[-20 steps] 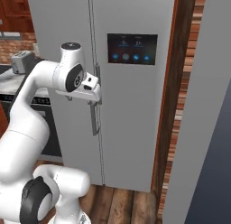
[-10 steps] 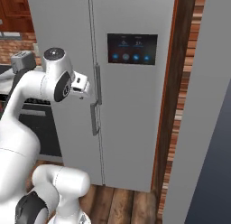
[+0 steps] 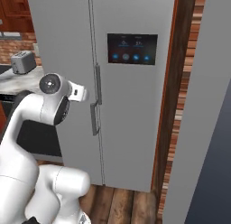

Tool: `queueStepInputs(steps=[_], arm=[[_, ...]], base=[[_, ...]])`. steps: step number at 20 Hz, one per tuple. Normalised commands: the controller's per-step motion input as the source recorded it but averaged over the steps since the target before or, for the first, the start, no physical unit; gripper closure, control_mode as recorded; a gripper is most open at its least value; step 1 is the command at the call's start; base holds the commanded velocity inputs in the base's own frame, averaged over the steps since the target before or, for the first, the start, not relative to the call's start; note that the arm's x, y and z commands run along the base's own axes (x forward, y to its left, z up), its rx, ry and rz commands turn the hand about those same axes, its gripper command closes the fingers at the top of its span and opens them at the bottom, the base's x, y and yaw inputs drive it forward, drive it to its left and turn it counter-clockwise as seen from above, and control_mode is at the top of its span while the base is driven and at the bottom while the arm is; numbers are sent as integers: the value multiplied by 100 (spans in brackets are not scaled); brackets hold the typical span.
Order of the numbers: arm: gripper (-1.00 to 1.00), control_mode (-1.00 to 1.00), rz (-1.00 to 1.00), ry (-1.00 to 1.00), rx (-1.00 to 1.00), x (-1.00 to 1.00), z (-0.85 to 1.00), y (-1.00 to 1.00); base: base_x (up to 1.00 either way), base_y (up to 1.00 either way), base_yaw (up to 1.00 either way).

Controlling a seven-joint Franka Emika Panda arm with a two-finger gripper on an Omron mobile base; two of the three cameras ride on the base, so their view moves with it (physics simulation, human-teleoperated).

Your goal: Retrieve the steak from the fridge and place it on the saucepan with marinade on the stove.

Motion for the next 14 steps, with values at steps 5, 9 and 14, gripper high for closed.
queueStepInputs(steps=[5,9,14], arm=[[-100,-100,0,-42,7,15,1,0],[-100,-100,-1,-32,0,0,0,0],[-100,-100,-5,-26,0,0,3,-2]], base=[[0,0,0],[0,0,0],[0,0,0]])
